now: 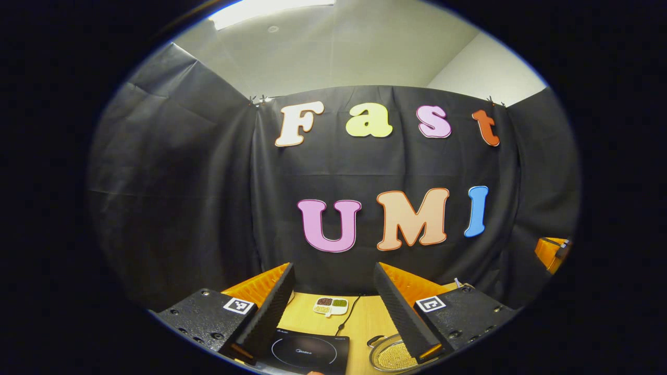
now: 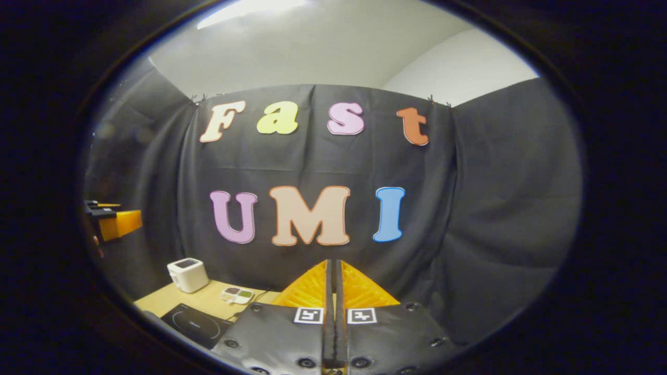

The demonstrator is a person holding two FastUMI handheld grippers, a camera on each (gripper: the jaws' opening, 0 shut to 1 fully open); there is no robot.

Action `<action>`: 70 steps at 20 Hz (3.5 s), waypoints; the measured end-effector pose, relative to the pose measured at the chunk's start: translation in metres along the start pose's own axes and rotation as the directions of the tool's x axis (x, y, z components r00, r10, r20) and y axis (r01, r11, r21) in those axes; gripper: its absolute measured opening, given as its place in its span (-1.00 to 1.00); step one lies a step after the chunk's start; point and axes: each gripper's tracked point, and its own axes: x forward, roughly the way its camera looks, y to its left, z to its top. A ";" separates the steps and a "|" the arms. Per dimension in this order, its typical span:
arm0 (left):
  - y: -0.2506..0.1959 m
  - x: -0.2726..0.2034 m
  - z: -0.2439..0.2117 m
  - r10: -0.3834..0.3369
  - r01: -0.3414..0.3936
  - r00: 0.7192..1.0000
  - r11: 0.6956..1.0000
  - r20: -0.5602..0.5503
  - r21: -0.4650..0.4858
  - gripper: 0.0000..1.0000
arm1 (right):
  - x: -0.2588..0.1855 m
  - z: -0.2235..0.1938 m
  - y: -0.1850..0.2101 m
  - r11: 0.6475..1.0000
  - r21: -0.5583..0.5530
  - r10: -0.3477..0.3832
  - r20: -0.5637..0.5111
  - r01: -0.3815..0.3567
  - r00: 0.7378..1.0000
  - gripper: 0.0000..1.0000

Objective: First push the handle of the pot to place it horizontally, then grasp the pot with both hands and set it on the induction cooktop.

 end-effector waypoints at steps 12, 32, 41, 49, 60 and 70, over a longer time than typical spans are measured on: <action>0.004 -0.003 0.003 0.027 -0.027 1.000 1.000 0.007 0.015 0.94 | -0.004 -0.127 -0.005 0.997 -0.050 0.047 -0.243 -0.061 0.969 -0.94; 0.046 0.003 -0.016 0.151 -0.150 0.988 0.988 -0.037 0.033 0.94 | -0.104 -0.420 0.011 0.945 -0.028 0.186 -0.774 -0.326 0.605 -0.94; 0.067 0.006 -0.029 0.213 -0.212 0.975 0.977 -0.065 0.030 0.97 | -0.098 -0.451 0.002 0.937 -0.054 0.151 -0.827 -0.345 0.541 -0.95; 0.085 0.007 -0.034 0.248 -0.247 0.966 0.969 -0.072 0.029 0.97 | -0.058 -0.453 -0.031 0.945 -0.117 0.080 -0.824 -0.306 0.562 -0.95; 0.112 0.000 -0.037 0.315 -0.311 0.946 0.949 -0.080 0.061 0.94 | -0.007 -0.460 -0.047 0.944 -0.159 0.040 -0.815 -0.289 0.578 -0.95; 0.112 0.005 -0.041 0.322 -0.316 0.942 0.946 -0.094 0.077 0.94 | 0.002 -0.461 -0.048 0.939 -0.161 0.048 -0.813 -0.304 0.580 -0.98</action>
